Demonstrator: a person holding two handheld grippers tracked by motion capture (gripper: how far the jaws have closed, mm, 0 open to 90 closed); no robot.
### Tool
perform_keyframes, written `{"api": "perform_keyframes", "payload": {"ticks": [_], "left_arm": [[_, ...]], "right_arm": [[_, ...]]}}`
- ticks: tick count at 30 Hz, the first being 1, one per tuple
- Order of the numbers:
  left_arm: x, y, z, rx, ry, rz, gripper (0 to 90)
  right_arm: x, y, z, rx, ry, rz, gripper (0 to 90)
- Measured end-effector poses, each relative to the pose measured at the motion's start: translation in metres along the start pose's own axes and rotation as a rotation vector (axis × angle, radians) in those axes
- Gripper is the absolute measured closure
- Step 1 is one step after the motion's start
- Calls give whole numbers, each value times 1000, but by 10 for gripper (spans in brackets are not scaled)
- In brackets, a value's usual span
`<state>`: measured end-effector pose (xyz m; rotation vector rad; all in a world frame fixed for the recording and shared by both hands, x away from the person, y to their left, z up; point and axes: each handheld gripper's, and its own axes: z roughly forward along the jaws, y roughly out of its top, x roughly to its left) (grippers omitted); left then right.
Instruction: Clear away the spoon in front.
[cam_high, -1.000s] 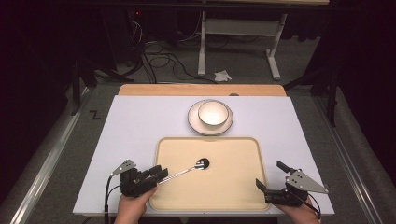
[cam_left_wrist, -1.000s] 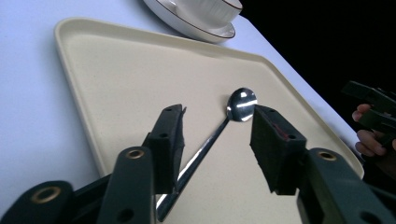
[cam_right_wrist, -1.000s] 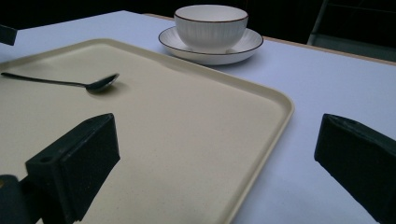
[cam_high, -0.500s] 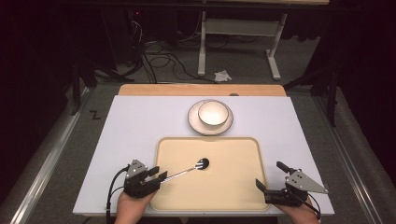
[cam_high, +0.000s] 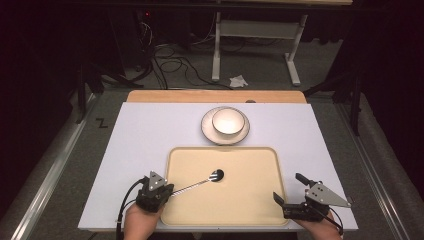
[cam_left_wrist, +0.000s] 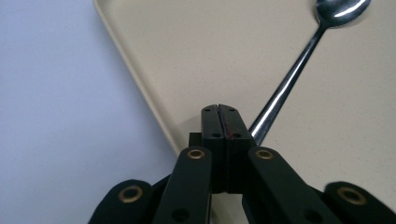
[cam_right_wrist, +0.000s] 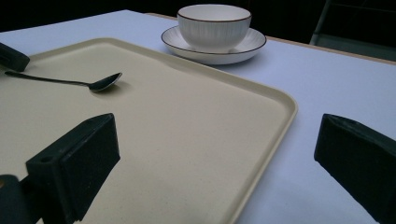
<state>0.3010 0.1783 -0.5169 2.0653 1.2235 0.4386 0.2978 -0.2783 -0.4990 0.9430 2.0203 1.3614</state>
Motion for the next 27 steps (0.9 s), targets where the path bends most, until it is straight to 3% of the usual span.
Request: {"api": "perform_keyframes", "payload": {"ticks": [4, 6, 11, 27], "left_arm": [[-3, 0, -2, 16, -20, 17, 900], [-9, 0, -4, 32, -36, 43, 900], [-22, 1, -5, 58, -32, 117, 900], [-56, 5, -2, 84, -153, 211, 900]], "right_arm": [[0, 0, 0, 0, 0, -2, 7], [0, 0, 0, 0, 0, -2, 7], [0, 0, 0, 2, 5, -3, 8], [1, 0, 1, 8, 8, -6, 9]]}}
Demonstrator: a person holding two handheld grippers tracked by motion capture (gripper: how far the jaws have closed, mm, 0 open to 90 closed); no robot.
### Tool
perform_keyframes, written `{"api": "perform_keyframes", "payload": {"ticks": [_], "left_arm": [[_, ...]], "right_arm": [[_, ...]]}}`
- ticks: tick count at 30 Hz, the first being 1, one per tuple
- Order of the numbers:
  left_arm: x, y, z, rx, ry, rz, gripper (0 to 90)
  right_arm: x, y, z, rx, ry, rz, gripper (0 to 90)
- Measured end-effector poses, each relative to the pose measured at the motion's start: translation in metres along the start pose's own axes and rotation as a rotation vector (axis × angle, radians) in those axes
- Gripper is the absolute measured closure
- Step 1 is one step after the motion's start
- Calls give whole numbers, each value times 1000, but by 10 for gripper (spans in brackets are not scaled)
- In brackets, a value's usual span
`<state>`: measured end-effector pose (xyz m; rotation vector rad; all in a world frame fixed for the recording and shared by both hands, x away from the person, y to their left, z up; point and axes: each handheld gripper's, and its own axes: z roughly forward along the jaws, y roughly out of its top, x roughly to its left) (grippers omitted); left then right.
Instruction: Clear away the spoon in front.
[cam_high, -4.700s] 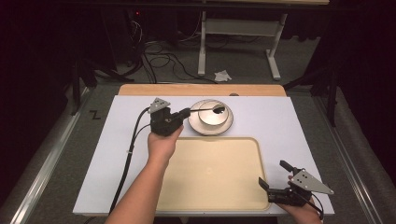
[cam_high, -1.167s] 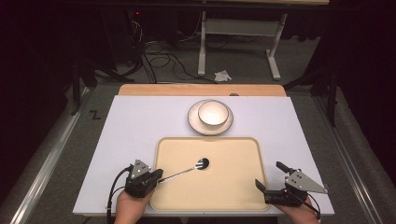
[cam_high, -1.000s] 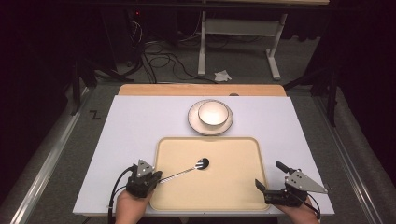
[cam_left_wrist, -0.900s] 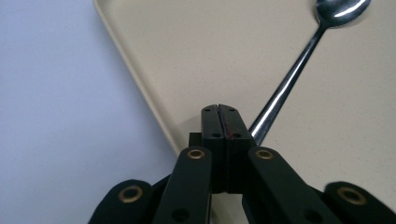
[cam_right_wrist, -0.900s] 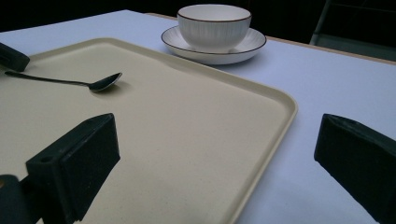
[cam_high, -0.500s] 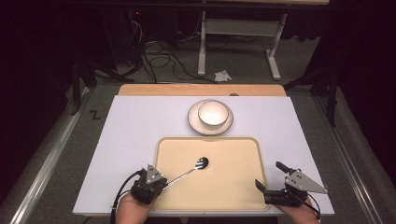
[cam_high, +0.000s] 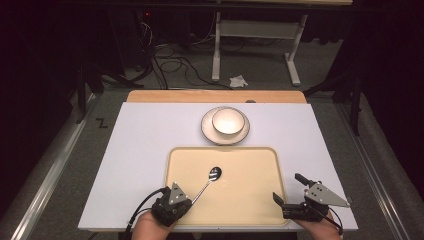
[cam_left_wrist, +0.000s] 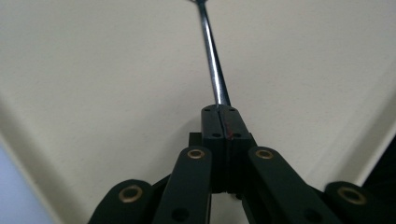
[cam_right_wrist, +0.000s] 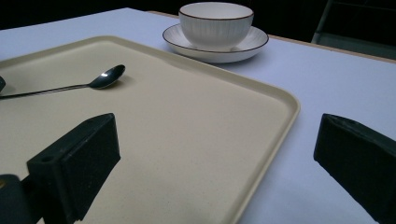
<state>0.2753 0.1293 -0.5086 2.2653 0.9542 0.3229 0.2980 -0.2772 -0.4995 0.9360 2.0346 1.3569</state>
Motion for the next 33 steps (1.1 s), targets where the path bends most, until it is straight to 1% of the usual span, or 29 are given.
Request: {"api": "perform_keyframes", "payload": {"ticks": [1, 2, 6, 11, 15, 16, 17, 18, 21, 23, 24, 27, 28, 29, 30, 31, 33], "left_arm": [[0, 0, 0, 0, 0, 0, 900], [-4, 1, 1, -3, -11, 9, 900], [-11, 4, 4, -6, -25, 25, 900], [-14, 6, 5, -8, -33, 22, 900], [-11, 6, 4, -17, -28, 9, 889], [-9, 7, 2, -29, -13, 0, 889], [-8, 7, 1, -36, -8, -1, 897], [-7, 7, 0, -46, -12, -9, 900], [-1, 11, -2, -84, -37, -55, 900], [3, 16, -1, -108, -50, -72, 900], [4, 20, 0, -115, -54, -74, 900], [7, 33, 8, -123, -52, -74, 900], [7, 33, 8, -123, -52, -74, 900], [8, 38, 12, -124, -61, -87, 900], [8, 44, 16, -124, -66, -91, 900], [5, 55, 25, -110, -66, -77, 900], [2, 64, 35, -91, -71, -68, 900]], "right_arm": [[0, 0, 0, 0, 0, 0, 9], [0, 0, 0, 0, 0, -1, 9], [0, 0, 1, 1, 3, -4, 9], [1, 0, 1, 2, 1, -4, 9], [1, 0, 1, 0, 0, -4, 9], [1, 0, 1, 0, -1, -4, 9], [1, 0, 1, 0, -2, -3, 9], [1, 0, 1, 0, -3, -5, 10], [1, 0, 1, 2, -1, -10, 10], [1, 0, 1, 3, 0, -12, 9], [1, 0, 1, 4, 0, -11, 9], [0, 0, 1, 1, 2, -12, 9], [0, 0, 1, 1, 2, -12, 9], [0, 0, 0, 0, 4, -8, 9], [0, 0, 0, -2, 5, -8, 9], [0, 0, 0, -3, 5, -8, 9], [0, 0, 0, -3, 5, -5, 9]]}}
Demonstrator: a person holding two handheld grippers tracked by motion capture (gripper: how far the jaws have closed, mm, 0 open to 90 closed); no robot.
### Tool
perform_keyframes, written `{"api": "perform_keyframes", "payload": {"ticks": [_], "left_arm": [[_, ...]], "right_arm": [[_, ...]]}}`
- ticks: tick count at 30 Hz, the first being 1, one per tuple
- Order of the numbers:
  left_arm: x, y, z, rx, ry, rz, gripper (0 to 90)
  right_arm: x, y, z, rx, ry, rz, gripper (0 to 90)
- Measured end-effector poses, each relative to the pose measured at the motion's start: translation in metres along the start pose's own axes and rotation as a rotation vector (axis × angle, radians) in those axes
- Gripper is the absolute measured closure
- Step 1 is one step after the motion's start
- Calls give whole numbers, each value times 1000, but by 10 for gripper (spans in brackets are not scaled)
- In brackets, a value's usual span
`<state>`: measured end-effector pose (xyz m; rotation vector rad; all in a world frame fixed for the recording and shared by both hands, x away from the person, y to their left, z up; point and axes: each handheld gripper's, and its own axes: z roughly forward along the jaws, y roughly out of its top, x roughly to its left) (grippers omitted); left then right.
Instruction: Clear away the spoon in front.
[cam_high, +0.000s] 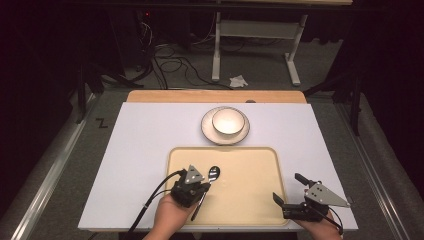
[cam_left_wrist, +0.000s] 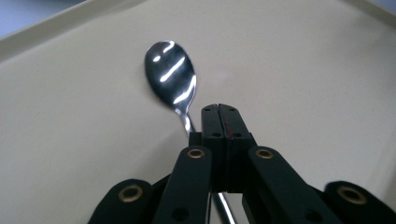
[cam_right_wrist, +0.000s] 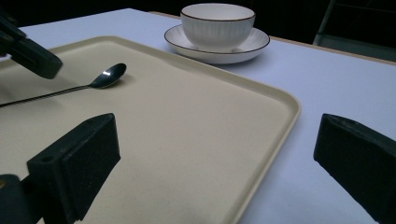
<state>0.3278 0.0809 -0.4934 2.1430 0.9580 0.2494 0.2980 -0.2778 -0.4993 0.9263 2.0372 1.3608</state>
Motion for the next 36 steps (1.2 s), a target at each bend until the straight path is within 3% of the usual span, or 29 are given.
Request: {"api": "perform_keyframes", "payload": {"ticks": [5, 9, 21, 30, 35, 36], "left_arm": [[-3, 7, 16, 37, 2, 10, 900], [4, 1, 22, 64, 24, -2, 900], [41, -4, 10, 70, 106, -85, 900], [49, -6, 4, 72, 138, -87, 900], [46, -17, -16, 41, 122, -87, 900], [42, -27, -27, 57, 122, -60, 900]], "right_arm": [[0, 0, 0, -1, 0, 1, 9], [0, 0, 0, 1, 1, -5, 9], [1, 0, 2, 7, 2, -8, 9], [0, 0, 1, 5, 2, -11, 9], [0, 0, -1, 1, -3, -3, 10], [0, -1, -1, 0, -2, -4, 10]]}}
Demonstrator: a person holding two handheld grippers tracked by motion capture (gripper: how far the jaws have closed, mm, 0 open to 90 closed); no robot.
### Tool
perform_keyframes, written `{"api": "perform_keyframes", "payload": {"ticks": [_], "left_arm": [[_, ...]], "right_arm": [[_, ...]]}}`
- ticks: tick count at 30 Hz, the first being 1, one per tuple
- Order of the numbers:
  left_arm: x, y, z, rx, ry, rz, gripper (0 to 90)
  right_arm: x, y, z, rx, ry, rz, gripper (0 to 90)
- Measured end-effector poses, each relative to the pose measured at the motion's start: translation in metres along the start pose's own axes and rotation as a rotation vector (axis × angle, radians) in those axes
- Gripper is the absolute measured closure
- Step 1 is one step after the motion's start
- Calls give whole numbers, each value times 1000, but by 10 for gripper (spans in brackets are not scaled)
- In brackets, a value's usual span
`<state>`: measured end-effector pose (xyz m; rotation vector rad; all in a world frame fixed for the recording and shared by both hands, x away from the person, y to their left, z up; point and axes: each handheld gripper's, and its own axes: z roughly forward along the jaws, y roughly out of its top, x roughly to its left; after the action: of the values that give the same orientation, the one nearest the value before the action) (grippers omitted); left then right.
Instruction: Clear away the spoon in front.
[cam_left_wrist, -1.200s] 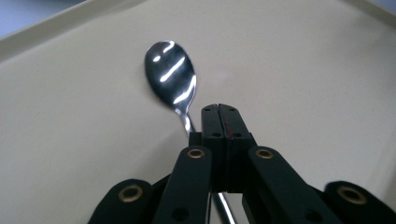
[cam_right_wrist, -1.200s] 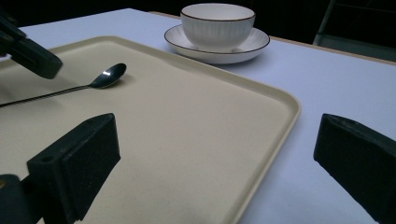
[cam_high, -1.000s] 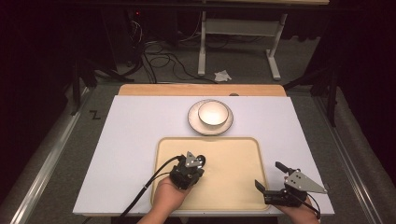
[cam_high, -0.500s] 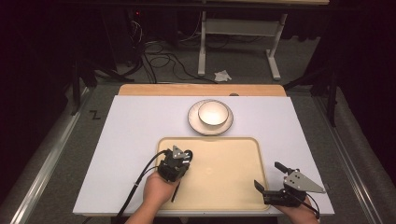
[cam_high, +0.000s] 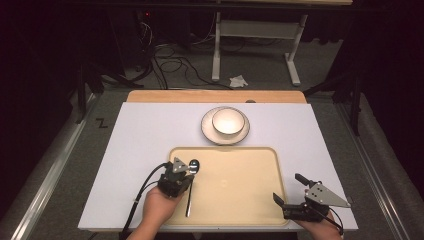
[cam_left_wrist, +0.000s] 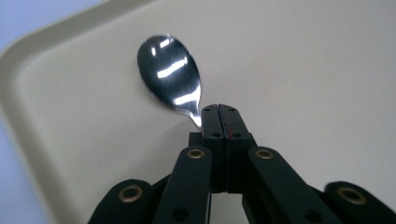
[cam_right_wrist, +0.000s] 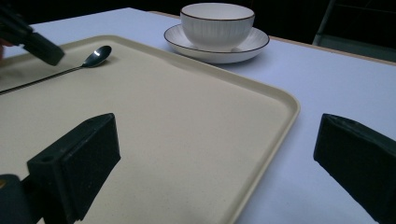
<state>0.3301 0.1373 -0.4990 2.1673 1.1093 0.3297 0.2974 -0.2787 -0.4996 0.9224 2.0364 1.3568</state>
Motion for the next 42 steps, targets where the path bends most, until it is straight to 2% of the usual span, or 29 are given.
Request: {"api": "perform_keyframes", "payload": {"ticks": [3, 7, 8, 9, 12, 14, 15, 25, 29, 31, 32, 33, 34, 36, 38, 40, 41, 42], "left_arm": [[-10, -19, -11, 48, -2, 55, 900], [-25, -36, -19, 56, -51, 92, 900], [-25, -36, -19, 56, -51, 92, 900], [-29, -38, -20, 56, -76, 94, 900], [-30, -37, -20, 57, -79, 98, 900], [-30, -37, -18, 49, -119, 73, 900], [-30, -36, -17, 49, -123, 75, 900], [-34, -36, -16, 42, -134, 79, 900], [-31, -36, -18, 26, -116, 68, 835], [-23, -36, -22, -27, -101, 37, 772], [-23, -36, -22, -27, -101, 37, 738], [-17, -36, -27, -91, -104, 18, 687], [-13, -37, -30, -126, -98, 16, 630], [-6, -38, -36, -183, -70, 2, 494], [1, -40, -42, -231, -58, -27, 400], [8, -42, -48, -272, -53, -39, 315], [8, -42, -48, -272, -53, -39, 280], [13, -43, -53, -280, -25, -40, 237]], "right_arm": [[-1, 0, 1, 6, 2, 0, 10], [2, 1, 2, 8, 2, -10, 10], [2, 1, 2, 8, 2, -10, 10], [4, 2, 1, 6, 1, -10, 10], [4, 2, 2, 6, 0, -13, 10], [4, 1, 1, 7, -1, -8, 10], [4, 1, 1, 8, 1, -5, 10], [3, 1, 1, 3, 4, -9, 11], [3, 1, 1, 2, 7, -10, 11], [3, 1, 1, 1, 7, -11, 11], [3, 1, 1, 1, 7, -11, 11], [3, 1, 0, 0, 2, -6, 9], [3, 1, 0, 0, 0, 3, 7], [2, 1, -1, -2, 0, 6, 5], [2, 1, -1, -4, 0, 6, 4], [1, 1, -1, -9, 0, 3, 4], [1, 1, -1, -9, 0, 3, 4], [1, 1, -1, -9, -1, 5, 4]]}}
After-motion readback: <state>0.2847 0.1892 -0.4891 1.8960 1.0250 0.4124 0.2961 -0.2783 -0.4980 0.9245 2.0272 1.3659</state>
